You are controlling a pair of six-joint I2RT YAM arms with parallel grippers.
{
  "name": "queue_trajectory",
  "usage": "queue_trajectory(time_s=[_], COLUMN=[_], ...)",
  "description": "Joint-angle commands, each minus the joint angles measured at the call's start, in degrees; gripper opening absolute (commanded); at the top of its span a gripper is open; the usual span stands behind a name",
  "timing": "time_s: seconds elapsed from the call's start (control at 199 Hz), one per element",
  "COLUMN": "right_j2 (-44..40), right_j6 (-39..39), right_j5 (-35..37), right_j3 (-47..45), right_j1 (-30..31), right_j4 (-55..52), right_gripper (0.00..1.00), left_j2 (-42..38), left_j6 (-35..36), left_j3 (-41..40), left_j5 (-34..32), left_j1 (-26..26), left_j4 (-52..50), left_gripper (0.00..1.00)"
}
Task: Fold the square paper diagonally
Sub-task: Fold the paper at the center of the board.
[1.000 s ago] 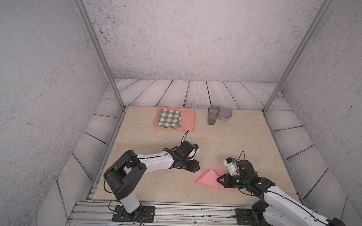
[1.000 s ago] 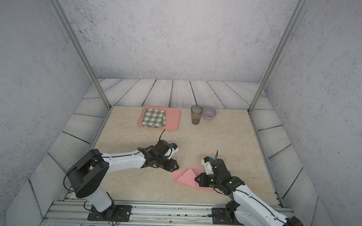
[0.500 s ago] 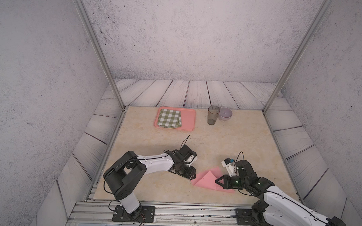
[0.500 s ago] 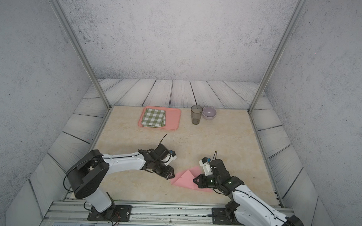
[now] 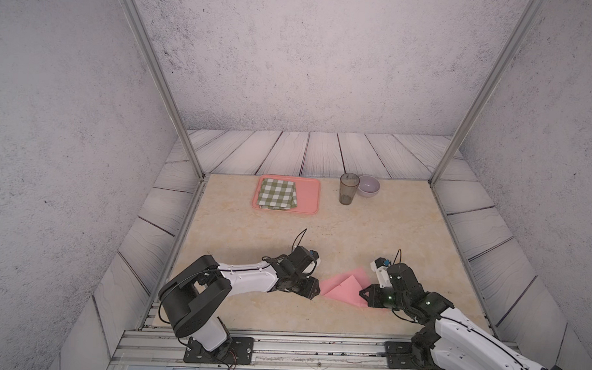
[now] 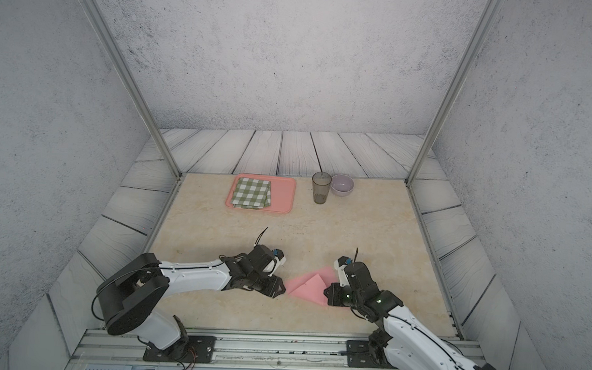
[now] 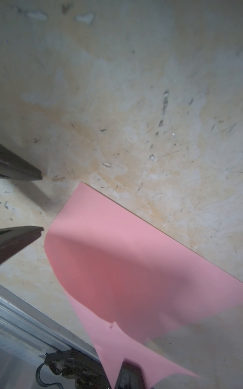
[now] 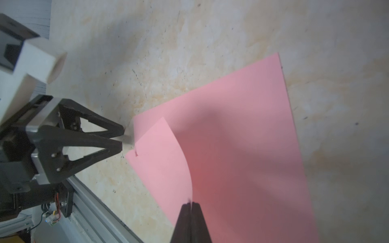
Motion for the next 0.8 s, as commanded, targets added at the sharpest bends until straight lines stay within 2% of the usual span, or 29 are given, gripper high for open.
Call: queue_trajectory(time_s=[0.0, 0.171, 0.257, 0.343, 0.438, 0.549, 0.599, 0.685, 0.796], right_j2=[1.1, 4.6, 5.9, 6.1, 4.6, 1.9, 0.6, -0.9, -0.8], right_j6=[0.2, -1.8, -3.4, -5.4, -7.3, -9.0, -9.4, -9.8, -10.1], right_j5=[4.3, 3.6, 1.7, -1.5, -5.4, -6.2, -5.9, -6.8, -7.0], right_j3=[2.0, 4.2, 5.0, 5.5, 5.7, 4.9, 4.3, 3.6, 4.1], right_j1=[-0.3, -0.7, -0.8, -0.8, -0.7, -0.6, -0.6, -0.5, -0.6], right_j4=[-1.6, -0.3, -0.3, -0.5, -1.2, -1.8, -1.5, 0.4, 0.5], right_gripper=[0.0, 0.0, 0.0, 0.0, 0.0, 0.0, 0.0, 0.0, 0.0], left_j2=[5.0, 5.6, 2.7, -4.2, -14.7, -25.9, -29.7, -33.6, -33.1], left_j6=[-0.5, -0.8, -2.7, -5.4, -7.3, -7.6, -6.7, -3.0, -0.5], left_j3=[-2.2, -2.8, -3.6, -4.7, -4.3, -3.4, -3.6, -5.6, -6.4], left_j5=[-2.5, -2.9, -4.2, -6.6, -10.2, -12.8, -10.0, -0.5, 1.1], left_j1=[-0.1, -0.1, 0.0, 0.7, 1.3, 1.6, 2.1, 2.0, 1.9], left_j4=[-6.2, -5.3, -5.0, -5.7, -9.7, -12.7, -10.6, -2.0, 0.0], left_gripper=[0.42, 0.41, 0.39, 0.41, 0.51, 0.63, 0.7, 0.75, 0.79])
